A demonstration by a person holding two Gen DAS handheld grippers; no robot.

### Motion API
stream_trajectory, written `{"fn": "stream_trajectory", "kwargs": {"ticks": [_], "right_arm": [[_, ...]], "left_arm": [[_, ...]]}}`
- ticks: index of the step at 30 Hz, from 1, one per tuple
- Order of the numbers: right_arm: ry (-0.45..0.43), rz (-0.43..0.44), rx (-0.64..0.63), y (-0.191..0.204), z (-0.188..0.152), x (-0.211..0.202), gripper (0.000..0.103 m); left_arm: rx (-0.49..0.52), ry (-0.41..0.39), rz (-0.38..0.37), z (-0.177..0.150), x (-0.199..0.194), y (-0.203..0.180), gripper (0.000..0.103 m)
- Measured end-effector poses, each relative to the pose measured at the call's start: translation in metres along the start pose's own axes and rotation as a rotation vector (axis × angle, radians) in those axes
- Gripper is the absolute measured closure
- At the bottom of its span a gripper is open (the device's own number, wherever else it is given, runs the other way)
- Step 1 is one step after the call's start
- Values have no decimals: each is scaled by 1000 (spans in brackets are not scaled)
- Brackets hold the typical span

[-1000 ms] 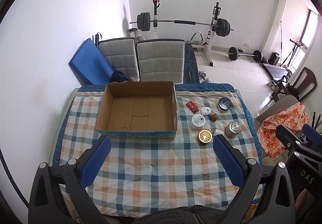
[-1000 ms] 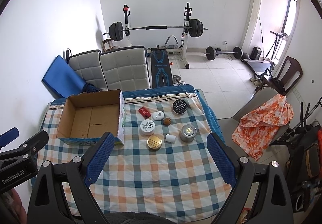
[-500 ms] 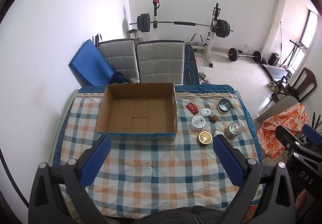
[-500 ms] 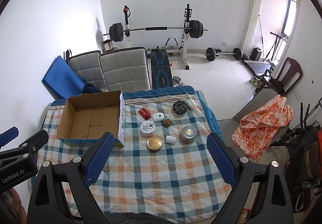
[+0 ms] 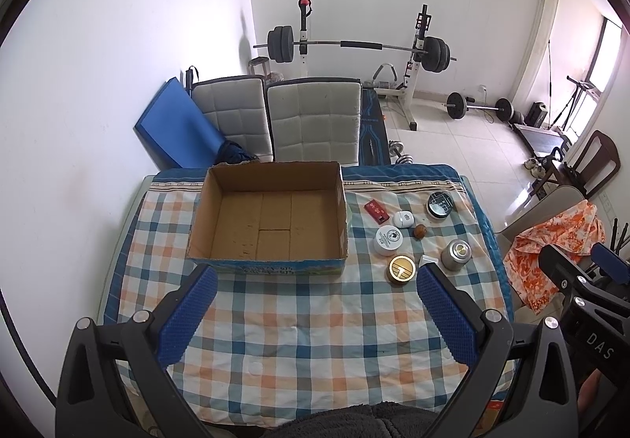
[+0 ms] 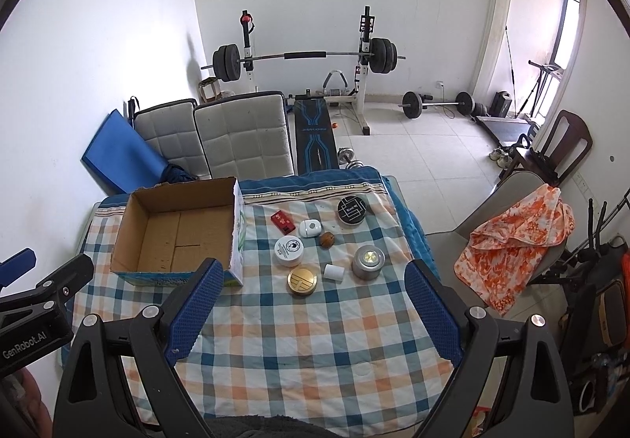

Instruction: Organize rigid objects

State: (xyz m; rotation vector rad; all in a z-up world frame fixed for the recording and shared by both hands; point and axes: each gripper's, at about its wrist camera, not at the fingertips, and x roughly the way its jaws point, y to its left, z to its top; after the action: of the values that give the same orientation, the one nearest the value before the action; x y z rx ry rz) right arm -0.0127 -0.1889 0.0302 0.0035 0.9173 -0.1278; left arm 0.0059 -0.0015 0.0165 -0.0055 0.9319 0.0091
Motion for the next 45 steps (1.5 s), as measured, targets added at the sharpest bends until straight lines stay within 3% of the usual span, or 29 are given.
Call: {"fn": "stream_trajectory", "kwargs": {"ticks": [9, 14, 19, 24, 29, 35, 39, 45], "right_arm": [[-1, 3, 6, -1, 0, 5, 8], [65, 5, 47, -17, -1, 36, 8], [184, -45, 103, -56, 4, 109, 8], [339, -47, 156, -94, 2, 209, 8], [496, -8, 190, -121, -10, 318, 8], [630, -4, 221, -138, -31, 425, 8], [689, 19, 253, -142, -42, 467, 8], [758, 37, 262, -143, -58, 498, 8]], "left_arm": [[2, 2, -4, -1, 1, 0, 0], [12, 45, -31, 12, 26, -13, 0], [48, 134, -46, 25, 95, -44, 0], [76, 307, -55, 26, 194, -83, 0], [82, 495, -75, 10, 293, -120, 0], [70, 667, -83, -20, 387, -149, 0], [44, 772, -100, -40, 431, -159, 0], [50, 818, -81, -64, 459, -166, 0]]}}
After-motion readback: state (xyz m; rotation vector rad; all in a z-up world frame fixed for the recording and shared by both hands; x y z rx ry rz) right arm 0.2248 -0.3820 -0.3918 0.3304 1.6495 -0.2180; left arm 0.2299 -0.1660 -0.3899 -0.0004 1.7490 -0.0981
